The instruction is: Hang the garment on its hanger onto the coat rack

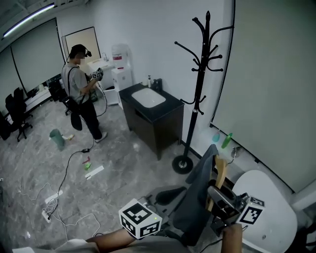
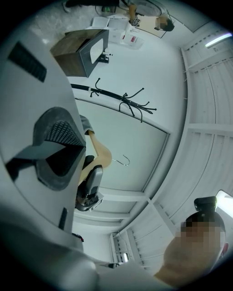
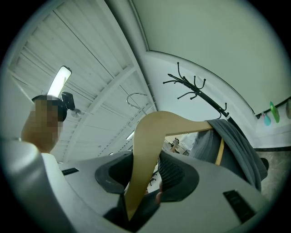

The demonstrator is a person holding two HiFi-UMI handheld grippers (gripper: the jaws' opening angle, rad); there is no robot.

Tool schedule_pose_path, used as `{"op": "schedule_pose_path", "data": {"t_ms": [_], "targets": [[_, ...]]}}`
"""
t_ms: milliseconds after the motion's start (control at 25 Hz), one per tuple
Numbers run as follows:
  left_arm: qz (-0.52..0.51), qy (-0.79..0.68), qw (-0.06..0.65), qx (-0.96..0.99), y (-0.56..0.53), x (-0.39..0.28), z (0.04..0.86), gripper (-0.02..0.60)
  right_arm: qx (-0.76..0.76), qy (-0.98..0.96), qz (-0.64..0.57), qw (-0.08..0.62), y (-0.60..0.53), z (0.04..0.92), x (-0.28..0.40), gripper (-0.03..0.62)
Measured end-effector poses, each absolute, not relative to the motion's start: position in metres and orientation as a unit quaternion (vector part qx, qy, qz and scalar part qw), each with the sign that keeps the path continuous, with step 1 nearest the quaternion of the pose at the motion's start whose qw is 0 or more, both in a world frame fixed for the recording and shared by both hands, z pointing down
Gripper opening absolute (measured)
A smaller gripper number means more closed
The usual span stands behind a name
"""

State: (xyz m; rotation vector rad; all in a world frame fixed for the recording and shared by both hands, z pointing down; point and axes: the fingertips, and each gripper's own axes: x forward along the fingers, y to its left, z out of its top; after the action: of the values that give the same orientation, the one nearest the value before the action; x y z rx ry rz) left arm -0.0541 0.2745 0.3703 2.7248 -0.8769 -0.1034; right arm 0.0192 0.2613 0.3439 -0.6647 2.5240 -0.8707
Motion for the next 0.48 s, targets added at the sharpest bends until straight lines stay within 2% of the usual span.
{"op": "schedule_pose_path", "data": {"t_ms": [480], "targets": [[-0.025, -0.294, 0.142, 0.945, 0.247, -0.023, 0.378, 0.006, -0.239, 0.893, -0.327, 0.195, 0.224, 0.35, 0.046, 0.161]]}}
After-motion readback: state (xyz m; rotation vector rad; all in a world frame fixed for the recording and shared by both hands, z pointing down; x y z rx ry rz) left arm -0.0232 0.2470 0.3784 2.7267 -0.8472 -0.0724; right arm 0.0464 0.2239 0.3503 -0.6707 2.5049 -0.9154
